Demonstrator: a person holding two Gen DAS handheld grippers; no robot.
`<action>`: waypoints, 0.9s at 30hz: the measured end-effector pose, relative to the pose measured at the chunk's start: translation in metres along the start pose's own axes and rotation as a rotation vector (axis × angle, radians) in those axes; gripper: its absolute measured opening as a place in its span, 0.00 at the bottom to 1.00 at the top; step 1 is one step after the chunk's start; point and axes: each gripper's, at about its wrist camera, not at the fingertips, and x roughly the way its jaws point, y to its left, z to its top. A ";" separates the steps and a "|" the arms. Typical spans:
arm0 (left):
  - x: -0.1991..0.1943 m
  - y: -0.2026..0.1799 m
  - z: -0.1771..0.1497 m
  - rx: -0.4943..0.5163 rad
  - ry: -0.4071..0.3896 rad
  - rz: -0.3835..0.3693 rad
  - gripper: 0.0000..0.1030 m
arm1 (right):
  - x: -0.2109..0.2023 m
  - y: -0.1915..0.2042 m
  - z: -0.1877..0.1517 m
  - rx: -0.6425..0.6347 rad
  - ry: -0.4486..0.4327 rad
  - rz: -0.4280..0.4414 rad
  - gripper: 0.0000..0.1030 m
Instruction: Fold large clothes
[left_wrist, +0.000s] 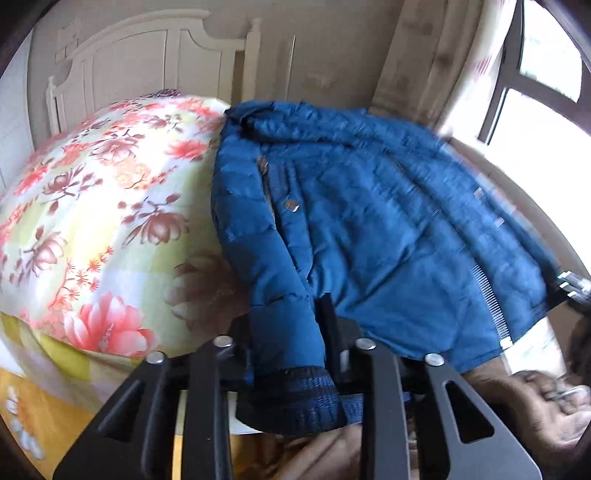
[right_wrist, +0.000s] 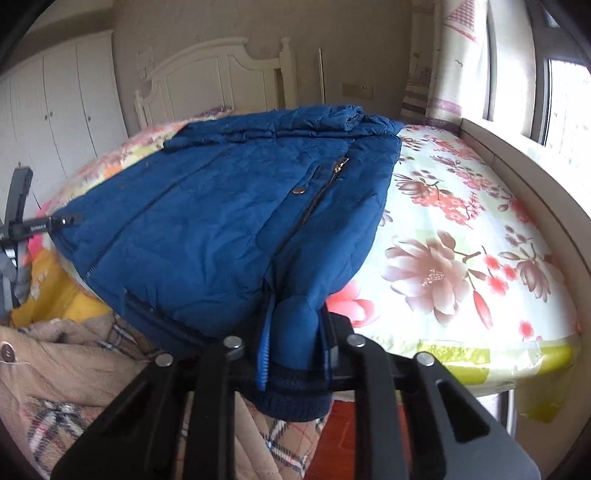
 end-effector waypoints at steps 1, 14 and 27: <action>-0.009 0.001 0.000 -0.017 -0.021 -0.027 0.20 | -0.004 -0.003 0.000 0.015 -0.008 0.016 0.15; -0.201 0.010 -0.006 -0.180 -0.370 -0.381 0.20 | -0.192 0.023 0.036 -0.052 -0.382 0.267 0.14; 0.033 0.087 0.221 -0.603 -0.059 -0.373 0.28 | 0.024 -0.095 0.242 0.433 -0.122 0.305 0.45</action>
